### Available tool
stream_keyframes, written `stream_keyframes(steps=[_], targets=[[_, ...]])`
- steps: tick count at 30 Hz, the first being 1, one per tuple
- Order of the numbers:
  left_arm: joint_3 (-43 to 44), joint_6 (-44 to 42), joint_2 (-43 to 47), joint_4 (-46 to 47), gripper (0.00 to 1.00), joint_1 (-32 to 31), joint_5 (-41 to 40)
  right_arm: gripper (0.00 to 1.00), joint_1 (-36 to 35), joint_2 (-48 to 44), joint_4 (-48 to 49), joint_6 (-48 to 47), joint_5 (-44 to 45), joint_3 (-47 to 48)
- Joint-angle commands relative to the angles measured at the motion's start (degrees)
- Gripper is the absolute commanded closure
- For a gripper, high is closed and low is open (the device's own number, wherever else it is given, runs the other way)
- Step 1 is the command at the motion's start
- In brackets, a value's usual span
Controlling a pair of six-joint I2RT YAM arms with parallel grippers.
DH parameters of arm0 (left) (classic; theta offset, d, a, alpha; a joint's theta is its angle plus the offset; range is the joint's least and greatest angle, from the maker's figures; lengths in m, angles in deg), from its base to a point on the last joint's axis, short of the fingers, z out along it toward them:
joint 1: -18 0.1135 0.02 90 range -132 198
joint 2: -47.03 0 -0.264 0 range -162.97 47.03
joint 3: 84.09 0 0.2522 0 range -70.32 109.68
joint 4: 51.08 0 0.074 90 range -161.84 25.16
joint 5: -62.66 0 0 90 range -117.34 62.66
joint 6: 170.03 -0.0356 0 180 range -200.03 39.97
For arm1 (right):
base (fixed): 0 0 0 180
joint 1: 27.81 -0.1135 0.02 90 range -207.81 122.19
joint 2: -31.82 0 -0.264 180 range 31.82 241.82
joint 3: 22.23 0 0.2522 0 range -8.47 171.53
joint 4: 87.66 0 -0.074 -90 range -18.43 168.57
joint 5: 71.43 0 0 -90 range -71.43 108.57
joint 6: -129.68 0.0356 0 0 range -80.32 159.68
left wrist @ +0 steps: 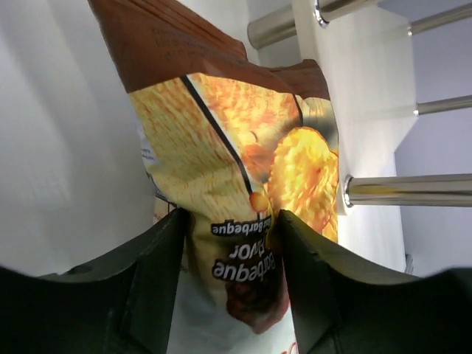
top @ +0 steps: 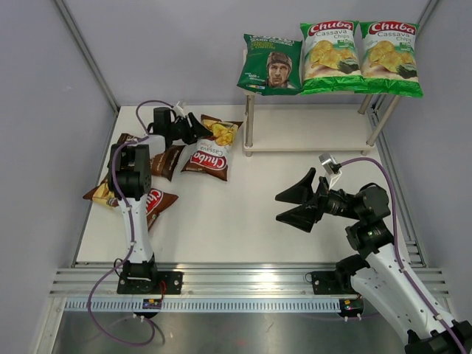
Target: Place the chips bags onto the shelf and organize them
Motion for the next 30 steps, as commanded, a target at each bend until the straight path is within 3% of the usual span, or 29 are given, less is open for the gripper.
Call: stream_keyframes(steps=[1,2,5,8,14,21,27,30], targets=[[-4.09,5.07,2.76,9.64,0.51,-0.5,0.94,0.0,0.11,-0.57,-1.43,-1.45,0.32,2.02],[-5.06,5.52,3.82,10.43,0.64,-0.94,-0.72,0.01,0.2,-0.83,-1.78,-1.63,0.93,2.02],[-9.37,8.59,7.95,15.88,0.8,-1.38,-3.62,0.01,0.02,-1.01,-2.92,-1.89,2.86,1.58],[-14.72,12.89,12.08,21.76,0.87,-1.47,-6.09,0.01,0.02,-0.75,-3.63,-1.98,4.62,0.88],[-25.79,21.59,21.56,33.45,0.94,-1.47,-11.97,0.01,0.11,0.65,-4.68,-2.07,8.84,-1.05],[-36.33,31.26,31.66,38.74,0.97,-1.47,-17.87,0.0,0.11,3.47,-2.4,0.03,14.03,-4.04],[-47.24,41.54,42.66,40.33,0.96,-1.65,-26.13,0.03,-0.06,9.79,6.64,9.43,20.54,-7.56],[-52.61,47.61,49.34,40.77,0.95,-1.73,-28.77,0.03,-4.26,12.87,13.06,10.51,24.65,-8.44]])
